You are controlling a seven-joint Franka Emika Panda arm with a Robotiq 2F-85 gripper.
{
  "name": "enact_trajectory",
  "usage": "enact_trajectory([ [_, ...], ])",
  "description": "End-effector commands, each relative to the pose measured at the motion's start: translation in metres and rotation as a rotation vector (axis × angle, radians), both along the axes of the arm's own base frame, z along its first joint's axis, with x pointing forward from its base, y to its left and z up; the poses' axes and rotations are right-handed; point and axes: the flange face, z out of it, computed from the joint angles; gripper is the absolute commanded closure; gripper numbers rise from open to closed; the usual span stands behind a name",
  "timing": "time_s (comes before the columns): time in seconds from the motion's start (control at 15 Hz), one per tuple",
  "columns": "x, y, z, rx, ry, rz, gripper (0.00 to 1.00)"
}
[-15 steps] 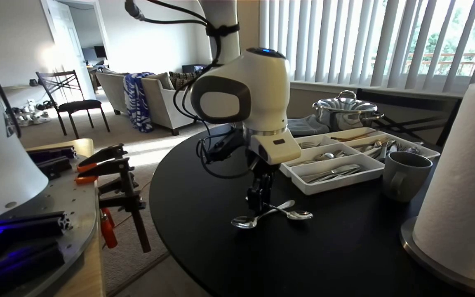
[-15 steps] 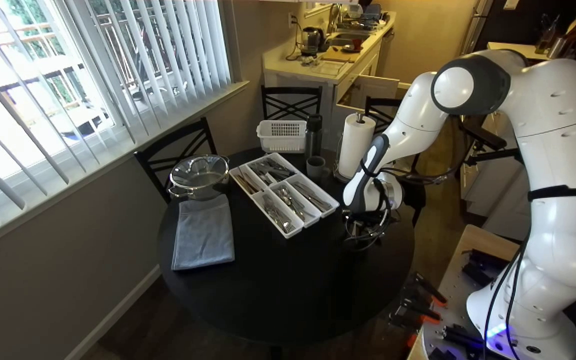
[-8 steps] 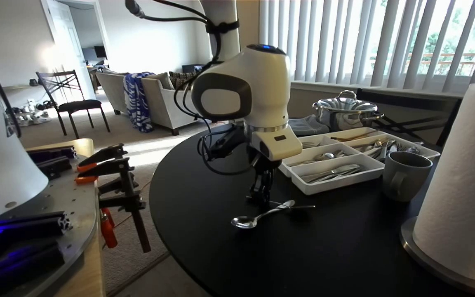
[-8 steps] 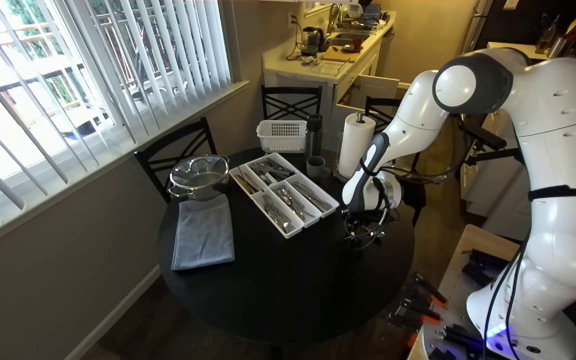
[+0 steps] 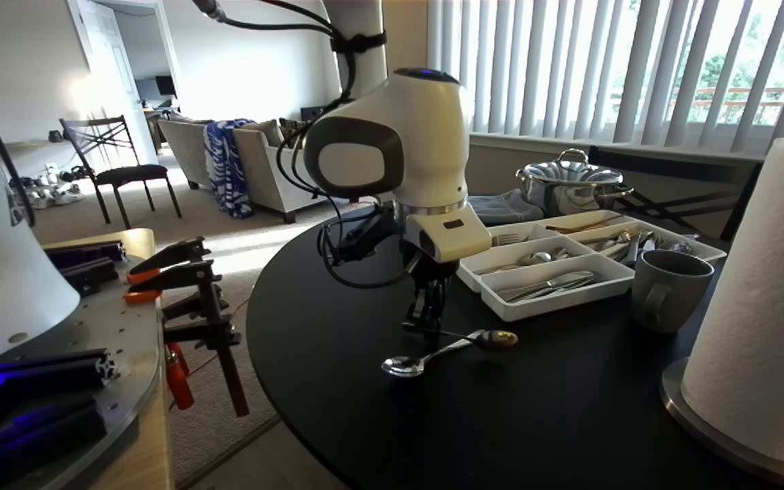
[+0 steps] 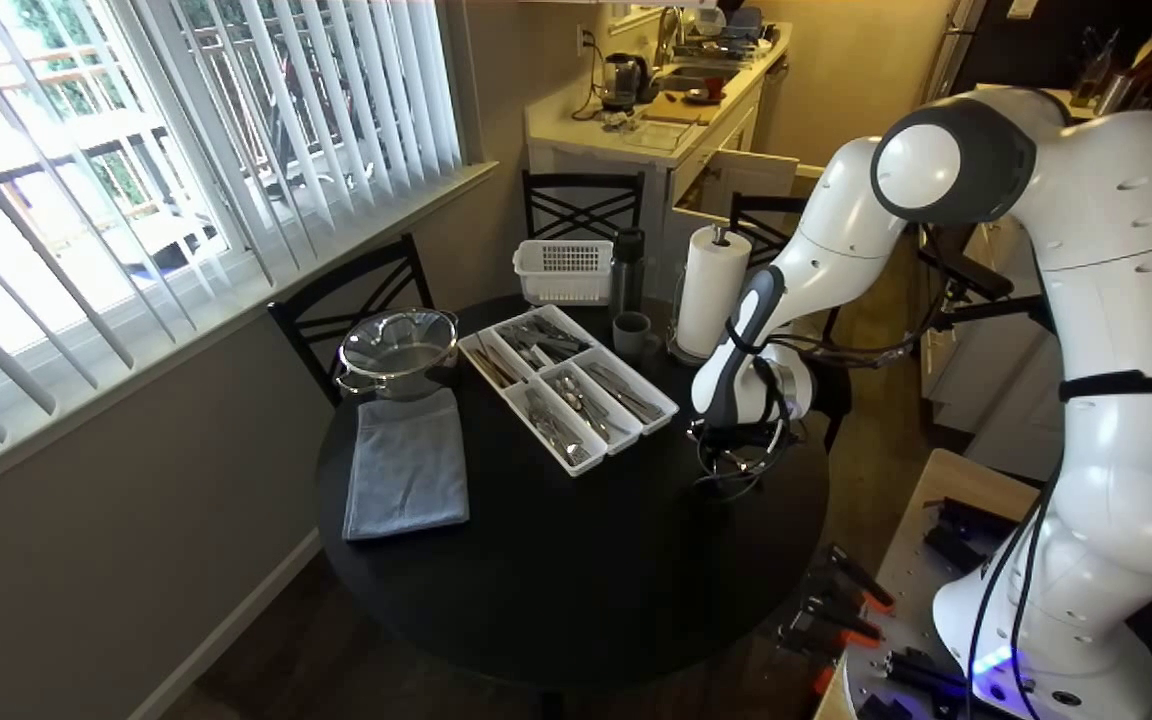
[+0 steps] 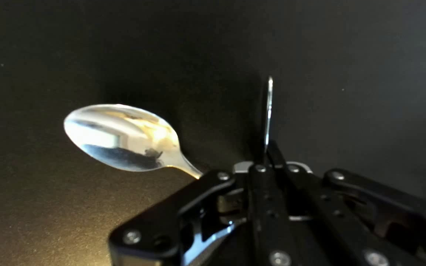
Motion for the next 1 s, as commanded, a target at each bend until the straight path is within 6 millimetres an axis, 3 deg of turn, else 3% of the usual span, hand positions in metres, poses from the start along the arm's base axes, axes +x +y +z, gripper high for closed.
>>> enact_trajectory([
  [0.0,-0.015,0.005,0.027,-0.054,-0.023,0.020,0.99],
  [0.27,-0.016,0.013,0.060,-0.132,-0.050,0.123,0.99],
  [0.47,0.000,0.029,0.083,-0.181,-0.060,0.285,0.99],
  [0.93,0.078,0.079,0.120,-0.290,-0.113,0.638,0.99],
])
